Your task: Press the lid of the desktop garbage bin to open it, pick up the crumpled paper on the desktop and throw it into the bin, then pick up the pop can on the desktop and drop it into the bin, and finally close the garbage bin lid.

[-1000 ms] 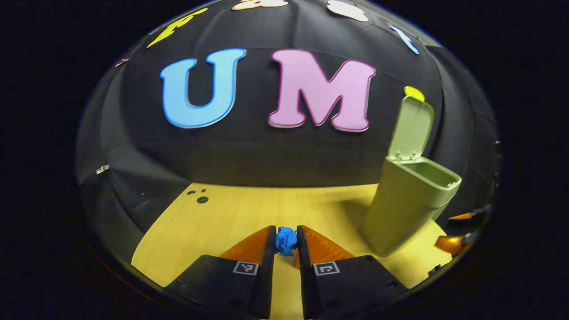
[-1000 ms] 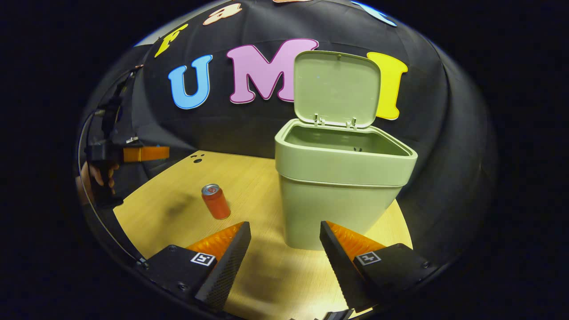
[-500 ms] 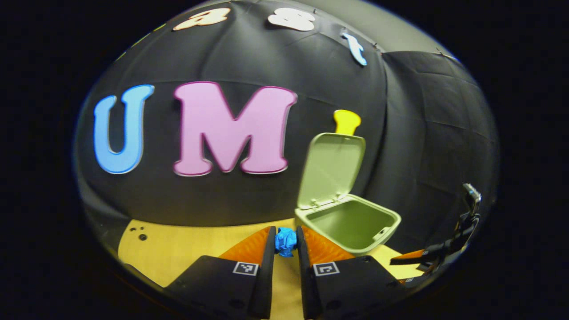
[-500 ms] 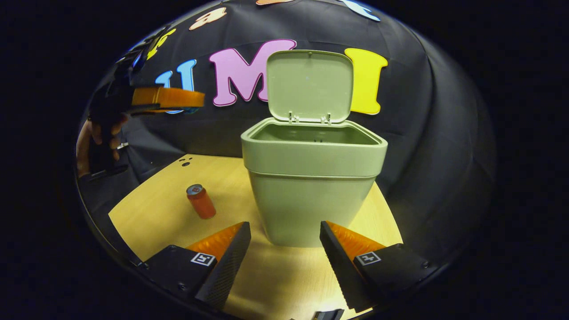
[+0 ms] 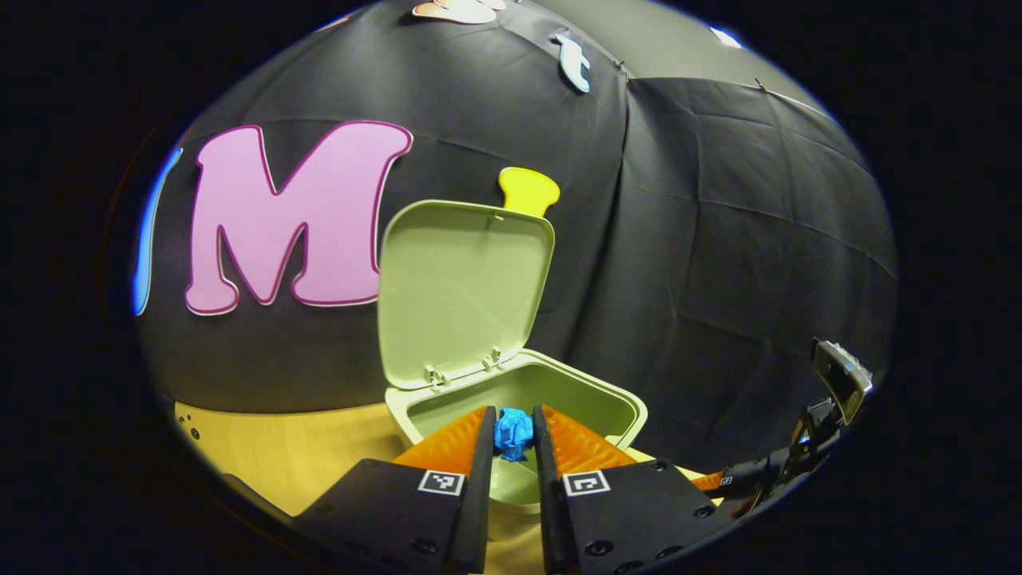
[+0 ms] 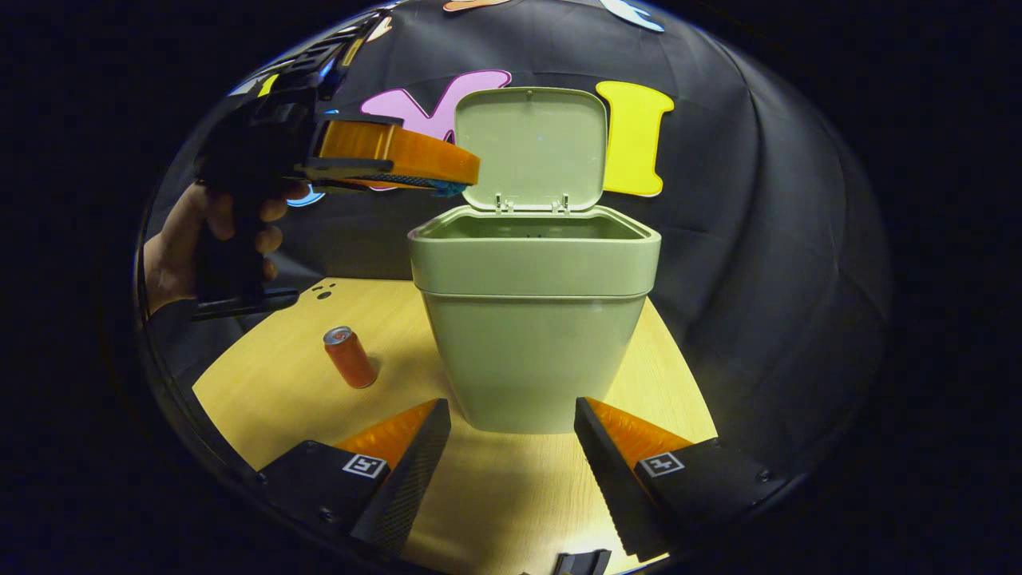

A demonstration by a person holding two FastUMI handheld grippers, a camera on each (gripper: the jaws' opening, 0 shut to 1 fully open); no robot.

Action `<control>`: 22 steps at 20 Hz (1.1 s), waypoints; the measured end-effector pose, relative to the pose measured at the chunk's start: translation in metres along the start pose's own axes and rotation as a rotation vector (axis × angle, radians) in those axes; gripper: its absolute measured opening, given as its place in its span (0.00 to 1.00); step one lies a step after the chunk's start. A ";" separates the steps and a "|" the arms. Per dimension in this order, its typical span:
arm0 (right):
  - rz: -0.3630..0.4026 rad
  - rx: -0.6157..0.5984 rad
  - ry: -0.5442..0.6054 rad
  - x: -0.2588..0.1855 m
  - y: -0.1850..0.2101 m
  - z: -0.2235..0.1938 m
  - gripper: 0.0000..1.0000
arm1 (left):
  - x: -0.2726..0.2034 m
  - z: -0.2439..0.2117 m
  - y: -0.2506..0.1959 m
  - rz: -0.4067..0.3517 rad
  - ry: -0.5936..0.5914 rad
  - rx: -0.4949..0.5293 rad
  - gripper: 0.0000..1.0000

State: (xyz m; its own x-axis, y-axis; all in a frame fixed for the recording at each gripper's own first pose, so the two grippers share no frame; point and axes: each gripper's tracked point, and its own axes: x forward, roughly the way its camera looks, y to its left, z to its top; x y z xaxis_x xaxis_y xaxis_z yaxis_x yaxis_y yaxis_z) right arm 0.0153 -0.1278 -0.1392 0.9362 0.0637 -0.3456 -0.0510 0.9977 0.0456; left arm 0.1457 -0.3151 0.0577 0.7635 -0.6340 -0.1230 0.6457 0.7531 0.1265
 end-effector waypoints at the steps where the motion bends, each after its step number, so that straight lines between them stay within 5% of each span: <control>1: -0.004 0.003 0.002 0.001 -0.002 -0.001 0.98 | 0.004 -0.002 -0.001 -0.003 0.004 0.000 0.31; 5: -0.019 0.017 0.003 -0.003 -0.008 -0.002 0.98 | 0.011 -0.009 0.000 -0.004 0.017 0.005 0.33; 8: -0.016 0.015 0.005 -0.003 -0.008 -0.003 0.98 | 0.015 -0.011 0.004 0.017 0.025 0.033 0.45; 11: -0.005 0.007 0.011 -0.001 -0.004 -0.004 0.98 | 0.013 -0.011 0.006 0.038 0.019 0.051 0.70; 13: 0.001 0.007 0.008 0.000 -0.002 -0.002 0.98 | 0.006 -0.009 0.009 0.049 0.008 0.040 0.99; 18: 0.023 0.000 0.001 0.003 0.012 0.004 0.98 | -0.031 0.005 0.037 0.134 -0.062 0.026 0.98; 22: 0.054 -0.031 0.002 0.004 0.033 0.006 0.98 | -0.085 0.002 0.091 0.291 -0.099 0.035 0.98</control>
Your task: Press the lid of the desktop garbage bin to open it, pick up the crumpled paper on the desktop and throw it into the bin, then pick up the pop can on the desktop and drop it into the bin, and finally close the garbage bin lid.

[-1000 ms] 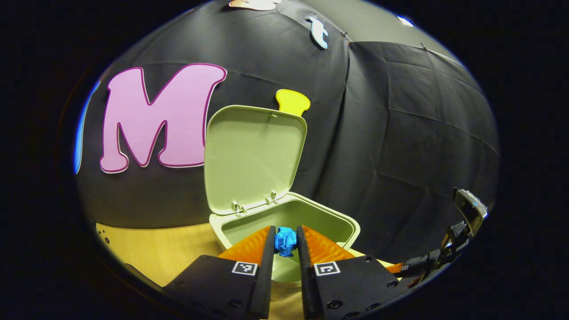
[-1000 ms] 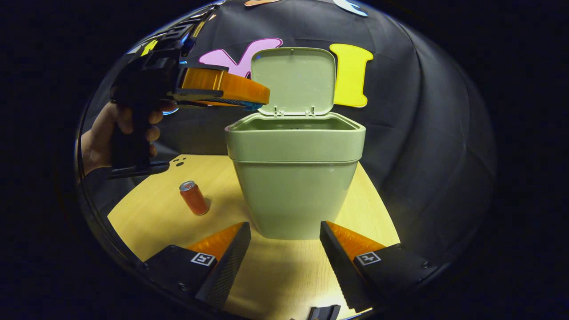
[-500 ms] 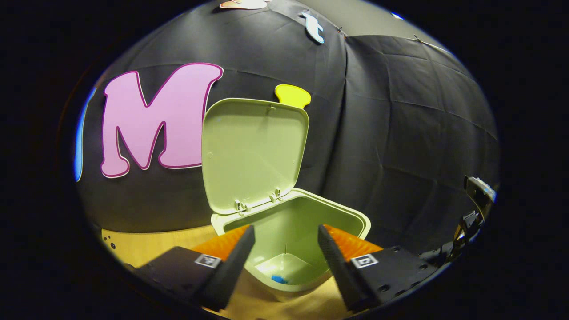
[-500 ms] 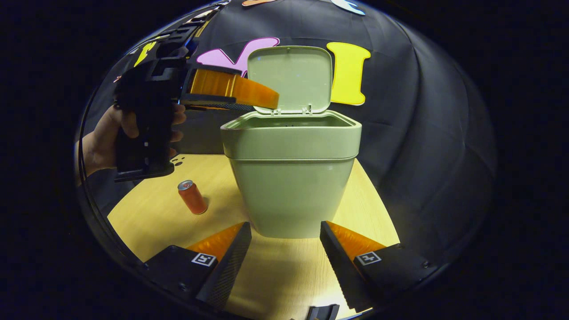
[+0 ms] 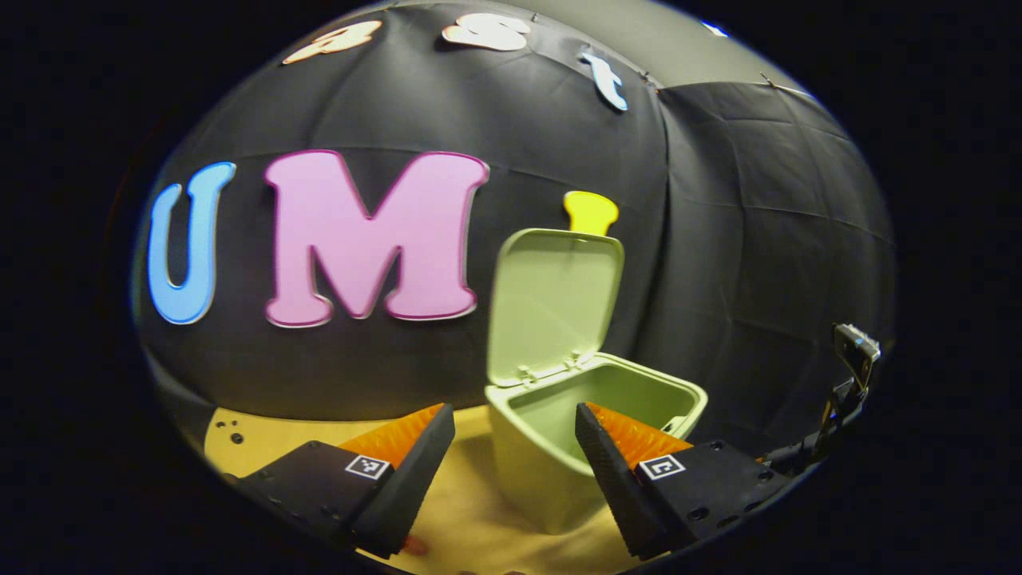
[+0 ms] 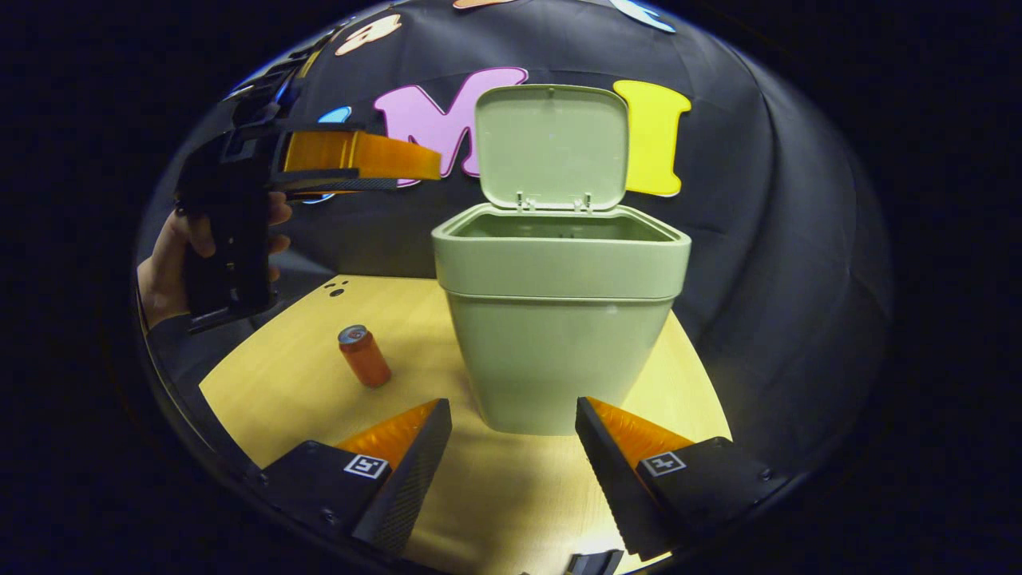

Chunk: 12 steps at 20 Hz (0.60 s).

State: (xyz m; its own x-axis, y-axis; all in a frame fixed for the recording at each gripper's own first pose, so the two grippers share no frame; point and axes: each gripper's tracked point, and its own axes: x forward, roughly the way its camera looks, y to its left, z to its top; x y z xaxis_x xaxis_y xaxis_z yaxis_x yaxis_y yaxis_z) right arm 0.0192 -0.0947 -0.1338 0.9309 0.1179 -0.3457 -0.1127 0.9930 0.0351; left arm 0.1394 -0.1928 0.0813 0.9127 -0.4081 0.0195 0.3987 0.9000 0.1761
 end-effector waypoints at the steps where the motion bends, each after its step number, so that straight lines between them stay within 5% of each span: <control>1: 0.007 -0.003 0.000 0.001 0.006 0.001 0.98 | -0.010 -0.005 0.018 0.042 -0.004 0.006 0.98; 12: 0.118 -0.091 0.003 0.036 0.095 0.015 0.99 | -0.161 -0.115 0.141 0.349 0.170 -0.116 0.98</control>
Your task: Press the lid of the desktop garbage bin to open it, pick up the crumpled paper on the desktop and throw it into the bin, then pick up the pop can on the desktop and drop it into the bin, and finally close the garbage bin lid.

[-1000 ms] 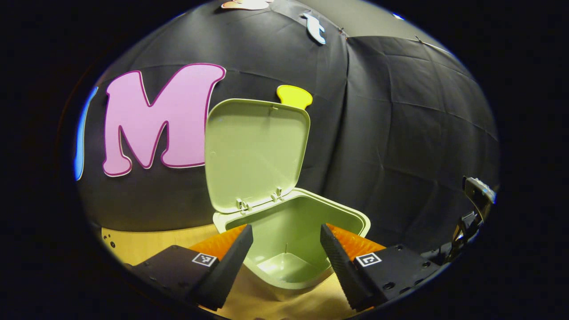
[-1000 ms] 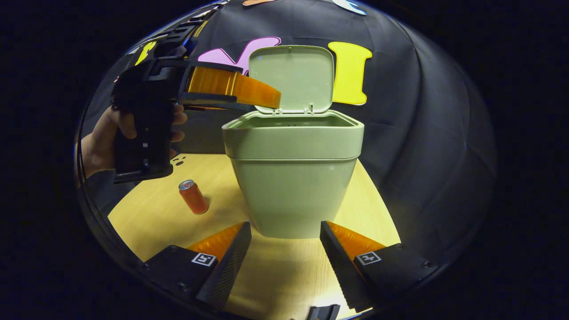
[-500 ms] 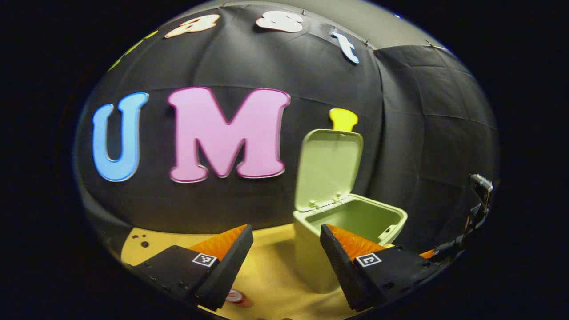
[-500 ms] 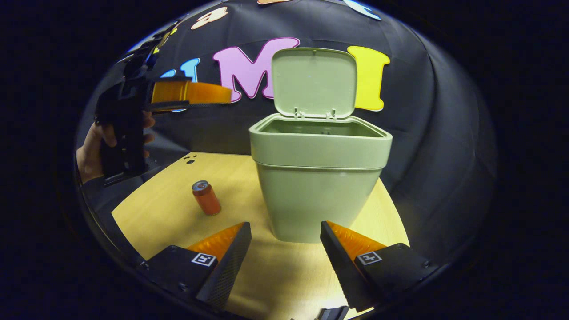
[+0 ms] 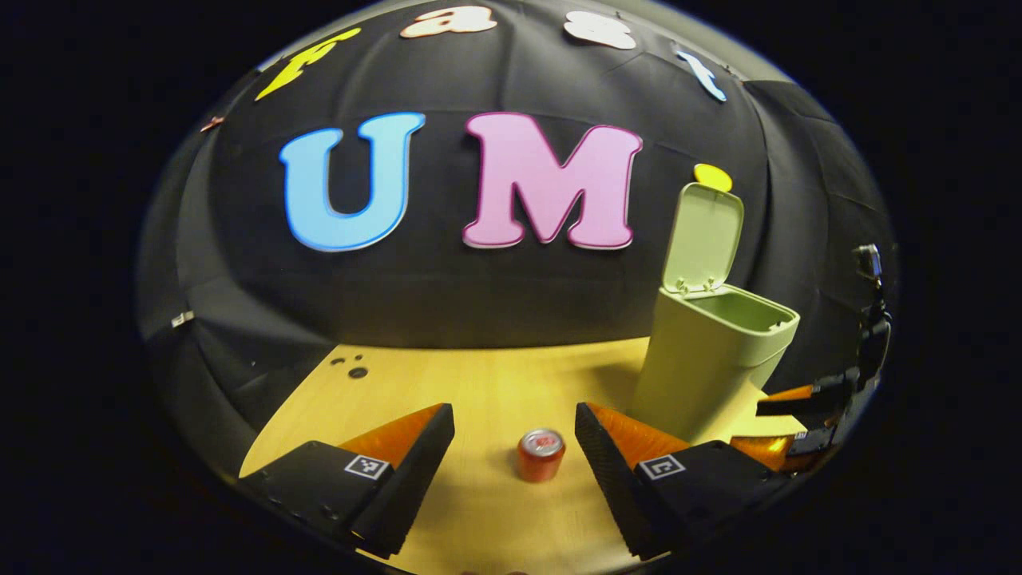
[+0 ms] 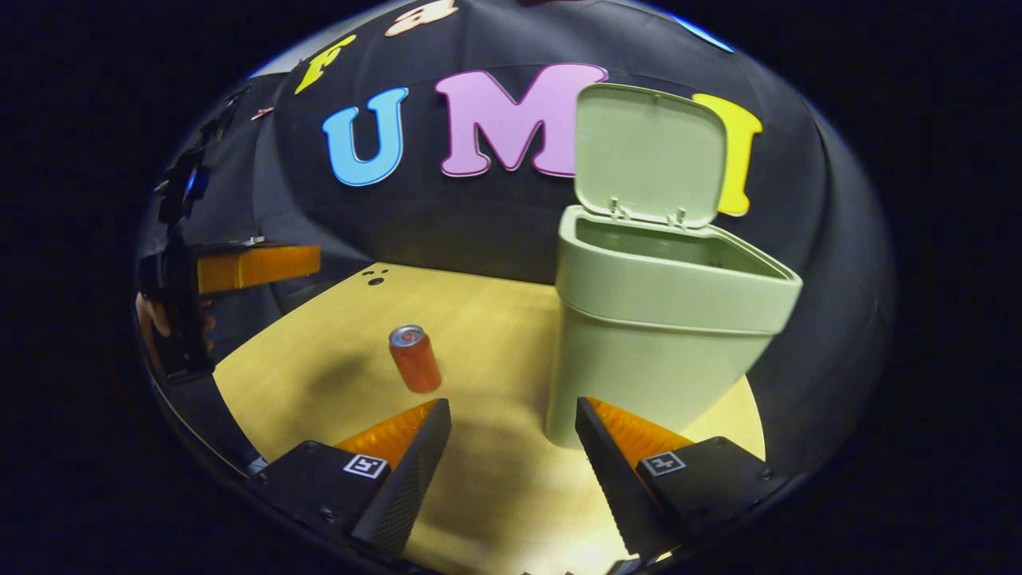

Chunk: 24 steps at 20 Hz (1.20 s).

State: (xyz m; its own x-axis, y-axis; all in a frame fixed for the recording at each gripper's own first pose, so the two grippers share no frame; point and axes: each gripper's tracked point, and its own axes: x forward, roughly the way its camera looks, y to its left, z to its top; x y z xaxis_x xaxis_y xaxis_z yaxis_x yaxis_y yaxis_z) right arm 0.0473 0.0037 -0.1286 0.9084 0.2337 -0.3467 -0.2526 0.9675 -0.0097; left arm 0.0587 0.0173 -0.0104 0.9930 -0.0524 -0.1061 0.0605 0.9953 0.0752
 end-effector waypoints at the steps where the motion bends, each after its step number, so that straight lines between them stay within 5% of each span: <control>1: 0.017 -0.011 -0.007 0.009 0.011 0.005 0.99 | -0.008 -0.010 0.013 0.021 0.018 -0.012 0.98; 13: 0.168 -0.126 0.000 0.120 0.102 -0.008 0.98 | -0.039 -0.064 0.100 0.181 0.147 -0.038 0.98; 24: 0.216 -0.129 0.055 0.192 0.131 -0.045 0.98 | -0.017 -0.082 0.095 0.170 0.220 -0.014 0.98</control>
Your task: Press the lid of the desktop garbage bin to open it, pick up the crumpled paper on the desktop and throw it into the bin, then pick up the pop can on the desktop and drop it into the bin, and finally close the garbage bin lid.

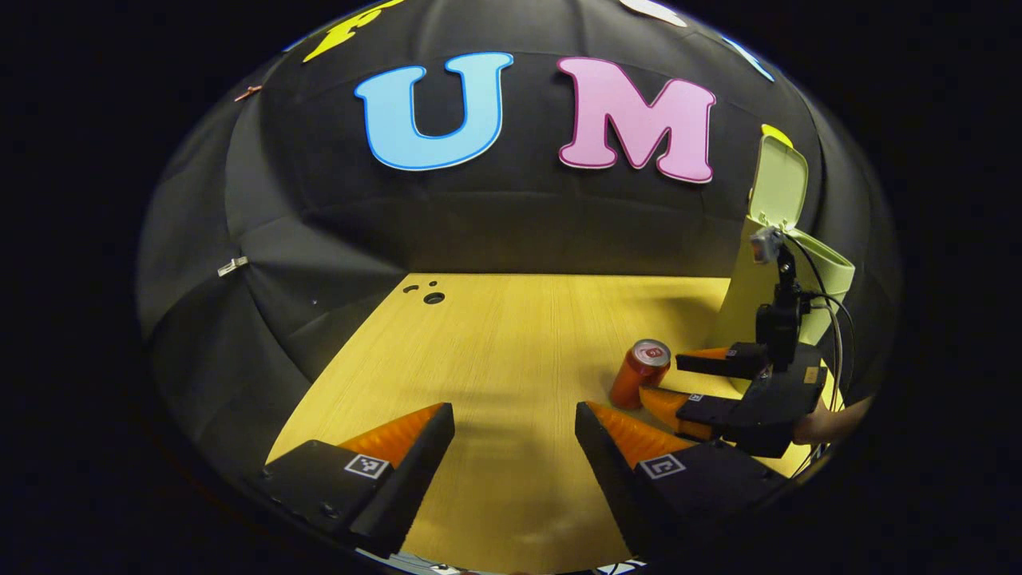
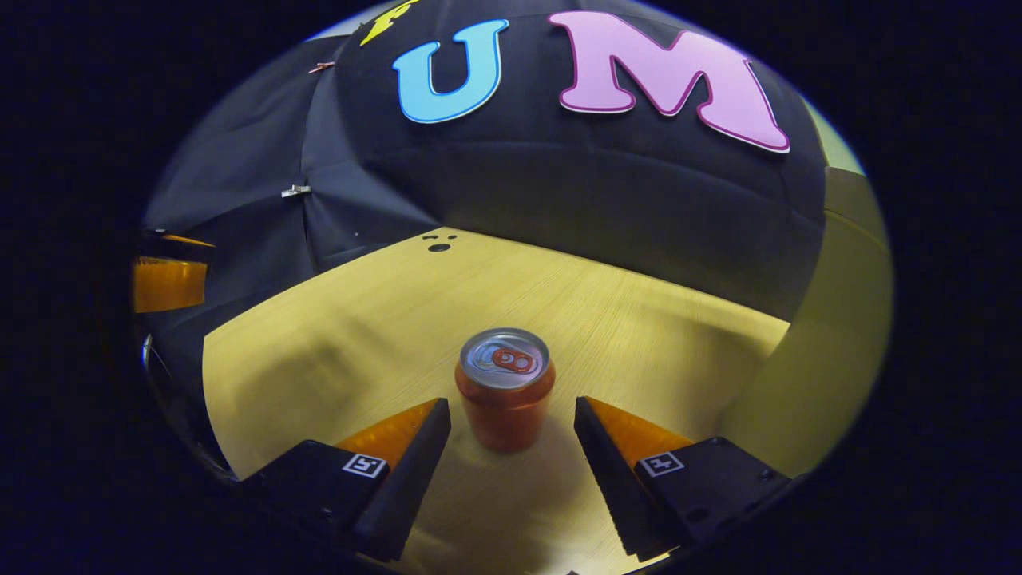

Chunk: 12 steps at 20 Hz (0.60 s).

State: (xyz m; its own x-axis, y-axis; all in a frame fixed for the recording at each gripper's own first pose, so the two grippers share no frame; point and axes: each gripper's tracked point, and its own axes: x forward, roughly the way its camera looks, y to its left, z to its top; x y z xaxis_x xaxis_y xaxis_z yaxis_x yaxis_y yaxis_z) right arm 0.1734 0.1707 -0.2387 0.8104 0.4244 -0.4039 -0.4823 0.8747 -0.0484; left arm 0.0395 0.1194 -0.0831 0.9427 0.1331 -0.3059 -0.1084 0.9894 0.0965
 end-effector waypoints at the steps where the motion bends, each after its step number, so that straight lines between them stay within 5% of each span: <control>1: -0.002 -0.009 -0.001 0.007 -0.001 -0.001 0.98 | 0.004 -0.002 -0.005 -0.003 0.008 -0.007 0.98; 12: 0.029 -0.063 0.003 0.056 0.015 -0.006 0.98 | 0.014 -0.030 0.007 0.033 0.070 -0.194 0.98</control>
State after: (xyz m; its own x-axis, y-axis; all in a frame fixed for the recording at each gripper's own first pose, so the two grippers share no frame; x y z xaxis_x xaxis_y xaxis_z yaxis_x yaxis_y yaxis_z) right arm 0.2097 0.2059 -0.2677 0.7948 0.4484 -0.4089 -0.5256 0.8455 -0.0944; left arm 0.0427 0.1296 -0.1155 0.9139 0.1631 -0.3717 -0.2043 0.9761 -0.0741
